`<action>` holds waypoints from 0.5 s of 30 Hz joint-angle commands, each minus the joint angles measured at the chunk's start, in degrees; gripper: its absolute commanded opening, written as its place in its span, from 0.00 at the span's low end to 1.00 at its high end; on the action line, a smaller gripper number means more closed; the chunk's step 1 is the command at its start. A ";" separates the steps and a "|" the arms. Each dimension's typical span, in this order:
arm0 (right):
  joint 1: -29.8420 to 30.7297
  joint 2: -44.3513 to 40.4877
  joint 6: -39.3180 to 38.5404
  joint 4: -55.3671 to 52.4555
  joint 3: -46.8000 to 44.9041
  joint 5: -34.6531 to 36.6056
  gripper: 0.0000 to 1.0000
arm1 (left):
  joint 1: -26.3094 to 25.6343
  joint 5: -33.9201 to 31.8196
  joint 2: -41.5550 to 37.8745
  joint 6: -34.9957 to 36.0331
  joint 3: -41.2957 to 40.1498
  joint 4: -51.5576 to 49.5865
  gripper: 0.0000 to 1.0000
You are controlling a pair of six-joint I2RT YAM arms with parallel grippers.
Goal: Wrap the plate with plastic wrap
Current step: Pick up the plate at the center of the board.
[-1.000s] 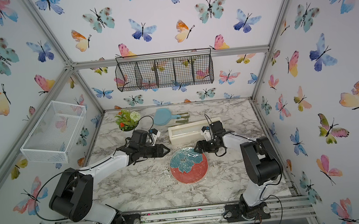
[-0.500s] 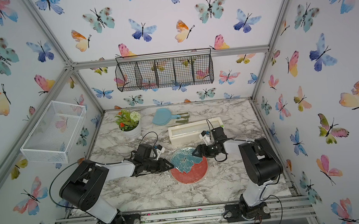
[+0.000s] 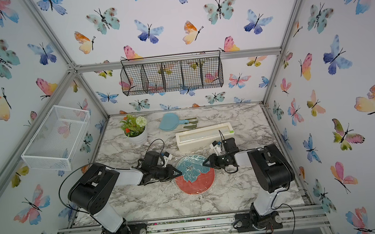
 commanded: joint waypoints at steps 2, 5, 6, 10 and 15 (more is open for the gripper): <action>2.13 -0.36 3.12 6.11 1.11 -9.64 0.18 | -1.57 0.40 -0.74 -0.11 1.40 5.24 0.14; 2.13 -0.66 3.90 6.86 1.33 -10.24 0.09 | -1.27 0.32 -1.68 0.45 2.11 4.58 0.13; 2.13 -0.80 4.14 7.01 1.59 -10.84 0.07 | -1.08 0.33 -2.04 0.91 2.47 3.94 0.13; 2.13 -1.86 4.55 6.04 2.78 -10.58 0.03 | 0.16 -0.31 -3.70 3.97 4.87 -1.17 0.27; 1.96 -3.00 6.35 5.26 4.11 -8.90 0.02 | 3.99 -5.30 -9.30 11.38 8.55 -12.64 0.71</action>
